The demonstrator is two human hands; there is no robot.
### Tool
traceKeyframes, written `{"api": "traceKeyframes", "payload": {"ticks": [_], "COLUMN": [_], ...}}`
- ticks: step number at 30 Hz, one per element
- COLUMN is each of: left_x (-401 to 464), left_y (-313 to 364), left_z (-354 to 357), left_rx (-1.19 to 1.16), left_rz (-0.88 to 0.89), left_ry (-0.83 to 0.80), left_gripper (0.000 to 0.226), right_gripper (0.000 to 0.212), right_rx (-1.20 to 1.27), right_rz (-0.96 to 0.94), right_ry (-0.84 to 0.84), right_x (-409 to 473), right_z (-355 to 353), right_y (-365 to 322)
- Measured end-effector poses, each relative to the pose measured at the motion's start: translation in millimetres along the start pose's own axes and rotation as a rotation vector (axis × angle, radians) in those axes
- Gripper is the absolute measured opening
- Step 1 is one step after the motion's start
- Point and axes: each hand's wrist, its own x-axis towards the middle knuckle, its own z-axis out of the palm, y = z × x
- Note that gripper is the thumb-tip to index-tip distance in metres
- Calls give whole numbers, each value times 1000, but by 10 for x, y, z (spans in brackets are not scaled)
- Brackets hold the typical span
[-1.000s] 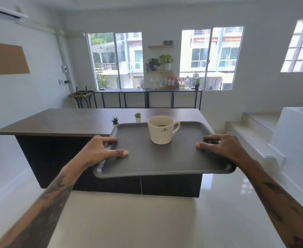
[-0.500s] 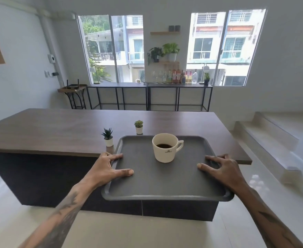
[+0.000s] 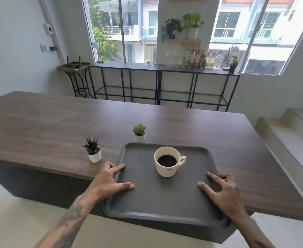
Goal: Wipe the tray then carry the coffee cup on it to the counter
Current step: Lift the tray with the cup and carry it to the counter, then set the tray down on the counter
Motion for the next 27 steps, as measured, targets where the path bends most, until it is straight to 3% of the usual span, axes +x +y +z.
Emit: {"api": "traceKeyframes", "payload": {"ticks": [17,21,27], "left_x": [1155,1288,1327], "left_y": [-177,-157,-129], "left_z": [80,110,126], "left_rx": [157,260,489], "left_rz": [10,21,55], "left_ry": [-105,-125,-145], "left_gripper": [118,115,105], "right_gripper": [61,67,57], "right_rx": [-104,-144,-273], "right_rz": [63,62,28], "right_ry": [31,22,16], "right_x": [717,834,855], "right_z": [612,649,668], "right_y": [152,185,154]}}
